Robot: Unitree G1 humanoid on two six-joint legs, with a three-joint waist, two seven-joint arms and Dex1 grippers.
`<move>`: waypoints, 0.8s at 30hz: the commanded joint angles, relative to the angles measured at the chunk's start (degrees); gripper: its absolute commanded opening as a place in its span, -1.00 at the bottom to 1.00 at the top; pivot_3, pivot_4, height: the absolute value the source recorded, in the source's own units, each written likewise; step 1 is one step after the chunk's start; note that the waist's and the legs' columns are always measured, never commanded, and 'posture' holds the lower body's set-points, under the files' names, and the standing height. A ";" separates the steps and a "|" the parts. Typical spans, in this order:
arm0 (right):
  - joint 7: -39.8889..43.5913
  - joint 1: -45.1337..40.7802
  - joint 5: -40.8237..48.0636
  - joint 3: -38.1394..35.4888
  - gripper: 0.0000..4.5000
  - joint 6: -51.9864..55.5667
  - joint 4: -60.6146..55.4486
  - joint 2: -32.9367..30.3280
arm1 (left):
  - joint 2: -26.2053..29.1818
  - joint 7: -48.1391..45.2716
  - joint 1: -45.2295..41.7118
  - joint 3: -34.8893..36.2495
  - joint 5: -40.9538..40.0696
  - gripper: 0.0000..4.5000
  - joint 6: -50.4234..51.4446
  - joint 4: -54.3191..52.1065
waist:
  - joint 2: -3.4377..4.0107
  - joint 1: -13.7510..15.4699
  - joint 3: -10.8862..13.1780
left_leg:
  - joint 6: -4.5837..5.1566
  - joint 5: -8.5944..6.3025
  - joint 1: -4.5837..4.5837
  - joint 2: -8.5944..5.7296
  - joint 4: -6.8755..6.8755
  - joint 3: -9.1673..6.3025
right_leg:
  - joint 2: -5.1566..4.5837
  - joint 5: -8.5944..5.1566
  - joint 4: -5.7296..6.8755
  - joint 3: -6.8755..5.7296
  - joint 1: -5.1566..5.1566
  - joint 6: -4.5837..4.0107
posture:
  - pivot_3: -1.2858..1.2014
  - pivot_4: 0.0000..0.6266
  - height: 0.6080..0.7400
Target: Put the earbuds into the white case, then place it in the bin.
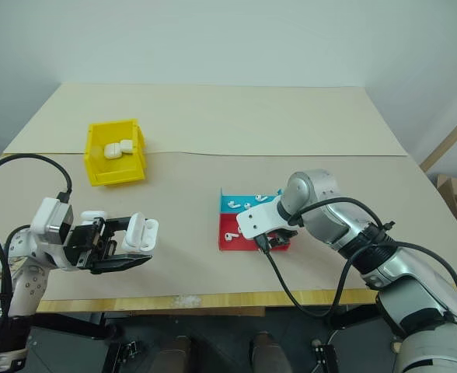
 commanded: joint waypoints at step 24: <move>2.20 -0.30 -1.07 -2.24 -0.11 -2.16 -1.01 -0.28 | 1.04 0.46 0.86 0.90 0.08 0.23 -1.24 -1.51 | 0.00 -0.01 0.00 | 0.00 0.00 0.00 0.00 0.00 0.00 | 0.00 0.00 0.01 0.00 0.00 0.00 | 0.03 -0.52 1.00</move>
